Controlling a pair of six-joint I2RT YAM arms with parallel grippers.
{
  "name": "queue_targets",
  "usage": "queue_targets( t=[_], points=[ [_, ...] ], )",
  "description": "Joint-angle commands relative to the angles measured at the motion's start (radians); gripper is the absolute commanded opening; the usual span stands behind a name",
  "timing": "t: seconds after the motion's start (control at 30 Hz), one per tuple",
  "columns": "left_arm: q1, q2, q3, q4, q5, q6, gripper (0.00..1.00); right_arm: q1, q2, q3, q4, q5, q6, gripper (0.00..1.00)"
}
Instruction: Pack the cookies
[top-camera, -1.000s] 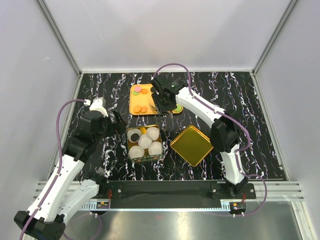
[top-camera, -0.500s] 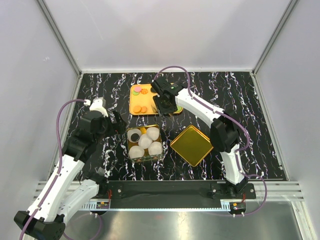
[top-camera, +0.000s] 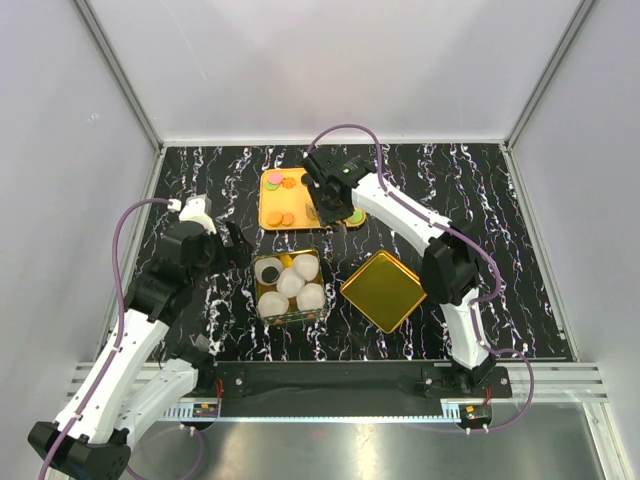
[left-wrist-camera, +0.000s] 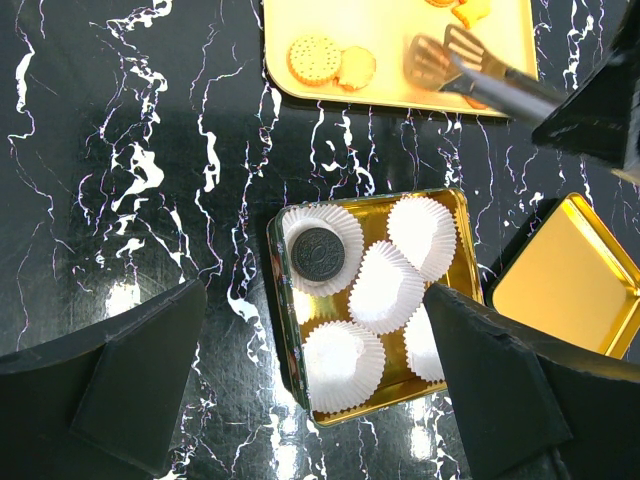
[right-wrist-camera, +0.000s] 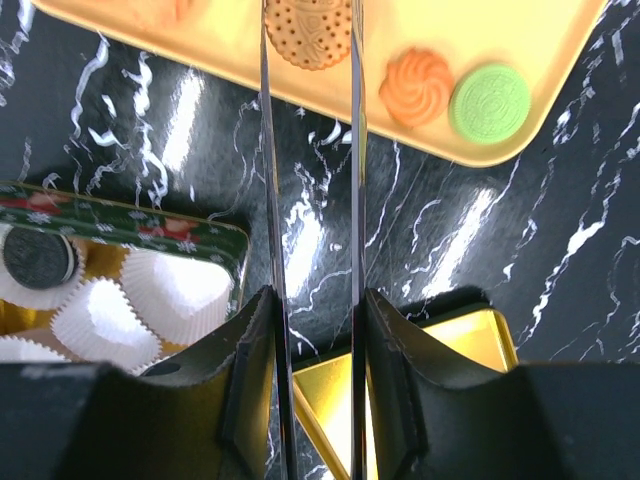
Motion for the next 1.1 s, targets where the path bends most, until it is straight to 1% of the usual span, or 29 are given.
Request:
queue_targets(
  t=[0.0,0.13,0.27,0.47,0.6,0.8,0.97,1.07],
  points=[
    [0.004,0.000,0.001,0.025,-0.010,0.009,0.99,-0.001,-0.033,0.084,0.002,0.047,-0.012,0.33],
    [0.004,0.000,0.003,0.025,-0.010,0.009,0.99,-0.001,-0.039,0.115,-0.018,0.045,-0.012,0.33],
    [0.004,0.003,0.004,0.027,-0.008,0.010,0.99,-0.001,-0.059,0.109,-0.029,0.041,-0.002,0.33],
    [0.006,0.006,0.003,0.028,-0.004,0.012,0.99,0.011,-0.151,0.032,-0.025,-0.021,0.009,0.33],
    [0.007,0.011,0.003,0.030,0.003,0.010,0.99,0.050,-0.243,-0.043,-0.021,-0.024,0.031,0.33],
    [0.011,0.013,0.003,0.031,0.006,0.010,0.99,0.154,-0.340,-0.149,-0.028,0.008,0.078,0.34],
    [0.012,0.016,0.003,0.033,0.007,0.010,0.99,0.234,-0.380,-0.206,-0.035,0.024,0.127,0.34],
    [0.012,0.013,0.003,0.031,0.010,0.010,0.99,0.261,-0.400,-0.255,-0.038,0.039,0.147,0.34]
  ],
)
